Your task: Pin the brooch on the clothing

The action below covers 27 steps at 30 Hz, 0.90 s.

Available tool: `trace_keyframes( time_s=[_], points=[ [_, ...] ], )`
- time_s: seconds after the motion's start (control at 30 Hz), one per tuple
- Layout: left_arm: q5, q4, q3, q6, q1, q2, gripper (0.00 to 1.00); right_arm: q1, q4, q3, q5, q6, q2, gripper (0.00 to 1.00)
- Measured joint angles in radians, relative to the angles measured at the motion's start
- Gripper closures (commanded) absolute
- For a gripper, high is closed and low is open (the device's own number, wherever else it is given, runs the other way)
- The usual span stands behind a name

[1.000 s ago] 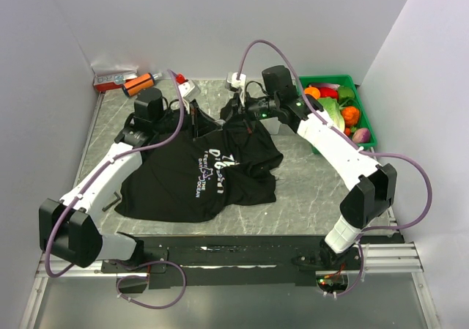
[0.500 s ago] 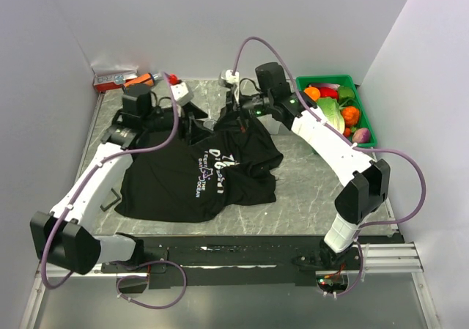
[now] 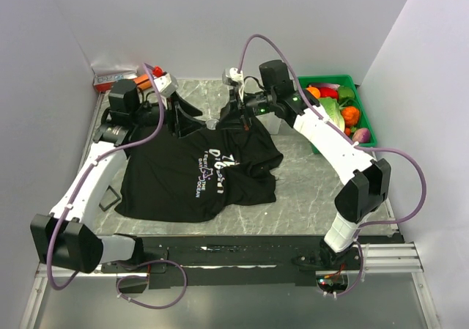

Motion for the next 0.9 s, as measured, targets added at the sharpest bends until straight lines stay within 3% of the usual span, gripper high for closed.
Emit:
trace_keyframes(
  time_s=[0.2, 0.4, 0.5, 0.6, 0.63, 0.73, 0.9],
  points=[
    [0.041, 0.059, 0.007, -0.076, 0.0, 0.053, 0.5, 0.0, 0.0, 0.019, -0.006, -0.001, 0.018, 1.0],
    [0.069, 0.108, 0.021, -0.13, 0.0, 0.09, 0.65, 0.0, 0.008, 0.019, -0.005, 0.007, 0.02, 1.0],
    [0.083, 0.112, 0.029, -0.14, 0.0, 0.099, 0.74, -0.001, 0.022, 0.02, -0.001, 0.024, 0.027, 1.0],
    [0.093, 0.103, 0.04, -0.135, 0.0, 0.112, 0.89, -0.001, 0.039, 0.02, 0.002, 0.039, 0.041, 1.0],
    [0.097, 0.097, 0.045, -0.133, 0.0, 0.117, 0.99, -0.001, 0.043, 0.02, 0.003, 0.043, 0.047, 1.0],
    [0.106, 0.075, 0.05, -0.112, -0.001, 0.124, 0.99, -0.005, 0.049, 0.02, 0.009, 0.057, 0.059, 0.93],
    [0.093, -0.042, 0.08, 0.009, -0.001, 0.129, 0.99, -0.008, 0.056, 0.02, 0.019, 0.095, 0.065, 0.59]
  ],
)
